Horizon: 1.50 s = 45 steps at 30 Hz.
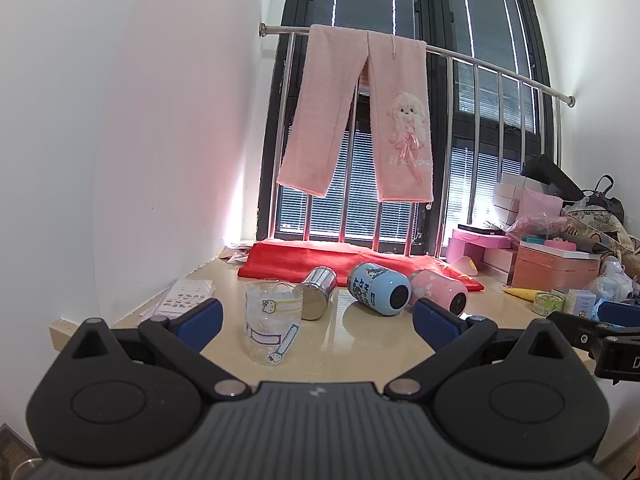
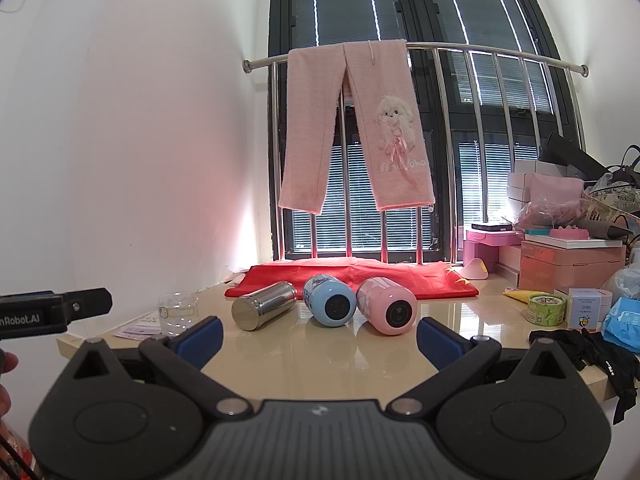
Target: Flip cup upright
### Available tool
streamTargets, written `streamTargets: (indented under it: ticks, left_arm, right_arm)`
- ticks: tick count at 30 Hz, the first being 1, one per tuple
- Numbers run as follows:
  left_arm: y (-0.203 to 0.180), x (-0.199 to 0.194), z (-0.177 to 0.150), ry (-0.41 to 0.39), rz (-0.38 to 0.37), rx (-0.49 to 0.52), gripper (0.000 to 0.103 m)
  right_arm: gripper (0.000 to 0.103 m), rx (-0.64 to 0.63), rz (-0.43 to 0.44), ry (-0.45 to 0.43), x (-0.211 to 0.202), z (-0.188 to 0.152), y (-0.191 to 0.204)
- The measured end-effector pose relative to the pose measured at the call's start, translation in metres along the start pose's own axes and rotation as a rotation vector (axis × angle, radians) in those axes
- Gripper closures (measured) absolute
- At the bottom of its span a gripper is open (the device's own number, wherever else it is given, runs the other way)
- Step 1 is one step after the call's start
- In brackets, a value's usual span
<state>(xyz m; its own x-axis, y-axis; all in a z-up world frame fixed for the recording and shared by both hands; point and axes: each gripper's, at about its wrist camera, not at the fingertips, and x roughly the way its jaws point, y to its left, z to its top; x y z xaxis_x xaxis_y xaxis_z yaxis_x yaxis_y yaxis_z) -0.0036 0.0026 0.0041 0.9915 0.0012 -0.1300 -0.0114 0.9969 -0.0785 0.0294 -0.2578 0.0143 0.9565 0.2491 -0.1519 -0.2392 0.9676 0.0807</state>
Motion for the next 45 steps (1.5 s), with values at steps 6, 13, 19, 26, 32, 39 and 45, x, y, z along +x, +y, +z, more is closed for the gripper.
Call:
streamTargets:
  ticks: [6,13,19,26,32,39,45]
  left_arm:
    - [-0.0005,-0.0003,-0.0004,0.000,0.001,0.000,0.000]
    - [-0.0004,-0.0006,-0.0004,-0.001,0.001,0.000,0.000]
    - [-0.0009,-0.0032,0.0010,-0.002,-0.002,0.001,0.000]
    - [0.0015,-0.0025,0.0022,-0.005,-0.006,0.000,0.000]
    - [0.0014,-0.0026,0.0019,-0.007,-0.006,-0.001,0.000]
    - [0.0019,-0.0027,0.0021,-0.007,-0.007,-0.001,0.000]
    - [0.0014,-0.0027,0.0016,-0.007,-0.007,-0.001,0.000]
  right_arm:
    - [0.000,0.000,0.000,0.000,0.0004,-0.0002,0.0000]
    - [0.000,0.000,-0.001,0.000,0.0002,0.0000,0.0004]
    - [0.000,0.000,-0.001,0.000,0.0002,-0.0002,0.0004]
    - [0.000,-0.001,-0.002,-0.003,0.0001,0.0002,0.0010]
    - [0.000,-0.001,-0.002,-0.004,0.0004,0.0004,0.0008]
    - [0.000,-0.001,-0.001,-0.004,0.0009,0.0006,0.0008]
    - [0.000,-0.001,-0.001,-0.003,0.0010,0.0003,0.0006]
